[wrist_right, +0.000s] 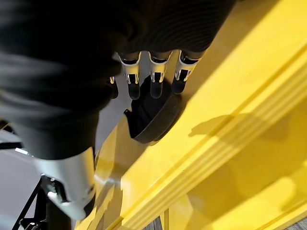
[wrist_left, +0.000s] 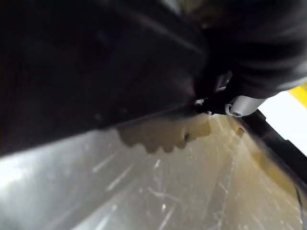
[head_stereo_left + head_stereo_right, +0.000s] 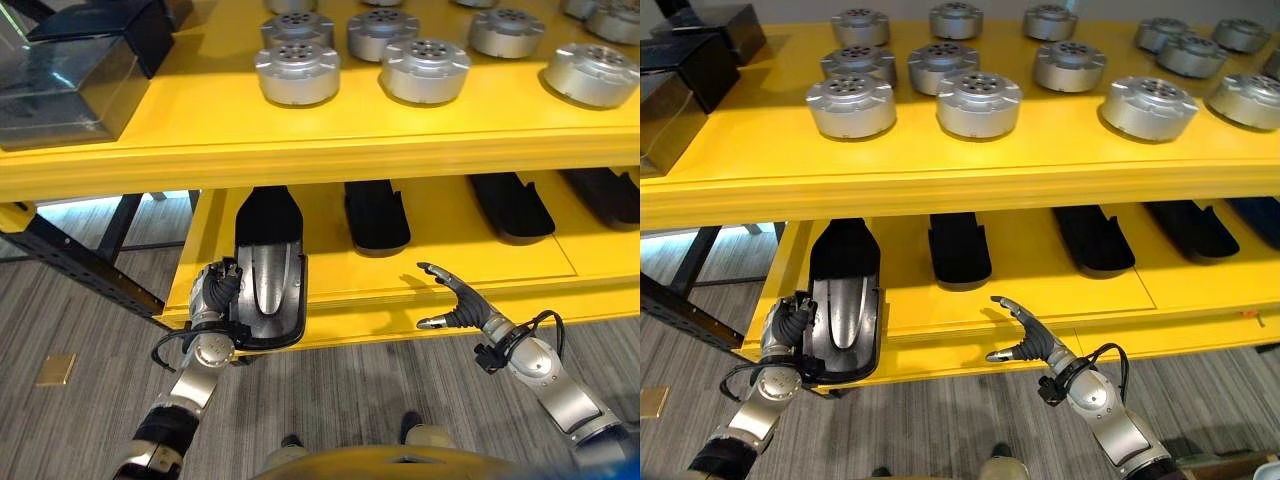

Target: Move parts from the plastic box to the shelf.

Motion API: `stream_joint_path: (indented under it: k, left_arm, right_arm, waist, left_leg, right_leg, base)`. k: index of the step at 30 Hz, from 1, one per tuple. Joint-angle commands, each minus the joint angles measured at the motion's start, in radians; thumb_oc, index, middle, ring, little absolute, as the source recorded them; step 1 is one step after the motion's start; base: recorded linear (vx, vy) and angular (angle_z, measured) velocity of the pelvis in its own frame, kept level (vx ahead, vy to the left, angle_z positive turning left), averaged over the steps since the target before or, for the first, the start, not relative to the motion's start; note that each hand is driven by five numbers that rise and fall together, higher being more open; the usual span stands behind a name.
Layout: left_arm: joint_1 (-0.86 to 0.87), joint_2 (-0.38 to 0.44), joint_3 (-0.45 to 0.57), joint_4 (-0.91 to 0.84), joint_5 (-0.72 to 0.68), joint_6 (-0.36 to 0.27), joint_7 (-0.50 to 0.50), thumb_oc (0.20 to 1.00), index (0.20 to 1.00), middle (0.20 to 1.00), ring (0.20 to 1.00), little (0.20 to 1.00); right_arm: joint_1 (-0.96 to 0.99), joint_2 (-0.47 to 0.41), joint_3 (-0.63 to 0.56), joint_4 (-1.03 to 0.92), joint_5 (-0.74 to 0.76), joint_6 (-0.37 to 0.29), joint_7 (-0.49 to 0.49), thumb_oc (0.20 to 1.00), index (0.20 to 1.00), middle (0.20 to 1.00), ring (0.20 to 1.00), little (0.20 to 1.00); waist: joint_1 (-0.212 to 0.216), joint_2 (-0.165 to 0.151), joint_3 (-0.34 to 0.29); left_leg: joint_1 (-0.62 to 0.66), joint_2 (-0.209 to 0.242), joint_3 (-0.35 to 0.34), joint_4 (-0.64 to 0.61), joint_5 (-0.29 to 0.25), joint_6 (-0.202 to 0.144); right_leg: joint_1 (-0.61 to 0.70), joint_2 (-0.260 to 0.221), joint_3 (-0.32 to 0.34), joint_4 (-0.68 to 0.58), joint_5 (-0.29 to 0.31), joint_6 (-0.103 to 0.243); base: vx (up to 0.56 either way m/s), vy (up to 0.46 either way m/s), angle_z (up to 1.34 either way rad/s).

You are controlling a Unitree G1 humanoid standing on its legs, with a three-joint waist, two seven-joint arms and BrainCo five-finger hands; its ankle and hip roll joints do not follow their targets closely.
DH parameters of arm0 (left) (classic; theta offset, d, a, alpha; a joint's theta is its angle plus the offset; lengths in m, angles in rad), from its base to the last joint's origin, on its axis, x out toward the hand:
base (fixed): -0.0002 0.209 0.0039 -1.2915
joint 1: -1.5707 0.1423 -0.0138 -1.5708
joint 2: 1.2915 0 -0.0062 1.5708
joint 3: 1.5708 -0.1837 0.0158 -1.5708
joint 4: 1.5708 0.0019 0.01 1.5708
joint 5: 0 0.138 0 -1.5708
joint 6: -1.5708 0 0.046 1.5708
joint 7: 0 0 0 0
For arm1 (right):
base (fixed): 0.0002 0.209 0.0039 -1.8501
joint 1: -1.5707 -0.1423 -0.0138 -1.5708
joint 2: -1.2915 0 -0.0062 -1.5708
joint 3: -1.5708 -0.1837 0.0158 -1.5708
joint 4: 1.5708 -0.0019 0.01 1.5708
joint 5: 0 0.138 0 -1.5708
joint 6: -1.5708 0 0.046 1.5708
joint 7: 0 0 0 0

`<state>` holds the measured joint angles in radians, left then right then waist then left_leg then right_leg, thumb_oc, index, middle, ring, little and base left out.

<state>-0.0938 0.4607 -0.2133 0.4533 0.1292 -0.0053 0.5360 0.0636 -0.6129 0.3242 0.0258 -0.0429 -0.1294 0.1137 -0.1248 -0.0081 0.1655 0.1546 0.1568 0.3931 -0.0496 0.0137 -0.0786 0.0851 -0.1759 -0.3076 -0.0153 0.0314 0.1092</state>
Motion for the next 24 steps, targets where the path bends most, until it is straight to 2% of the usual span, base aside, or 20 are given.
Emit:
stream_joint_path:
  k: [1,5,8,14,24]
  left_arm:
    - [-0.112,0.036,0.012,0.029,0.017,-0.01,0.093,0.2,0.2,0.2,0.2,0.2]
    - [-0.19,0.037,0.002,0.132,-0.015,0.012,0.142,0.2,0.2,0.2,0.2,0.2]
    - [-0.295,0.064,0.011,0.239,-0.04,0.031,0.168,0.2,0.2,0.2,0.2,0.2]
    - [-0.529,0.181,-0.002,0.423,-0.117,0.094,0.193,0.2,0.2,0.2,0.2,0.2]
    - [-0.631,0.243,-0.008,0.497,-0.155,0.177,0.25,0.2,0.2,0.2,0.2,0.2]
  right_arm:
    - [-0.072,-0.032,0.024,-0.031,-0.007,-0.02,0.007,1.0,1.0,1.0,1.0,1.0]
    - [-0.094,-0.05,0.038,-0.012,-0.011,-0.018,0.018,1.0,1.0,1.0,1.0,1.0]
    - [-0.141,-0.075,0.054,0.001,-0.006,-0.016,0.012,1.0,1.0,1.0,1.0,1.0]
    - [-0.285,-0.121,0.1,0.011,0.031,0.009,-0.03,1.0,1.0,1.0,1.0,1.0]
    - [-0.353,-0.159,0.109,-0.009,0.069,0.041,-0.063,1.0,1.0,1.0,1.0,1.0]
  waist:
    - [-0.005,-0.019,0.015]
    - [-0.028,-0.012,0.035]
    - [-0.046,-0.008,0.073]
    - [-0.073,-0.021,0.176]
    - [-0.073,-0.05,0.252]
  left_leg:
    - [-0.053,0.064,-0.001,0.097,0.036,-0.028]
    - [-0.083,0.07,0.011,0.131,0.031,-0.028]
    - [-0.126,0.075,0.02,0.163,0.028,-0.033]
    - [-0.22,0.076,0.032,0.204,0.028,-0.045]
    - [-0.307,0.09,0.03,0.268,0.014,-0.05]
  right_leg:
    - [-0.03,-0.044,0.063,0.069,0.015,0.06]
    - [-0.067,-0.051,0.086,0.089,0.016,0.063]
    - [-0.114,-0.054,0.105,0.112,0.011,0.064]
    - [-0.208,-0.052,0.13,0.14,0.008,0.063]
    - [-0.281,-0.058,0.133,0.165,0.01,0.063]
  base:
    - [-0.02,0.033,-0.26]
    - [-0.03,0.04,-0.19]
    - [-0.11,0.063,-0.13]
    - [-0.17,0.054,-0.17]
    - [-0.09,0.025,-0.02]
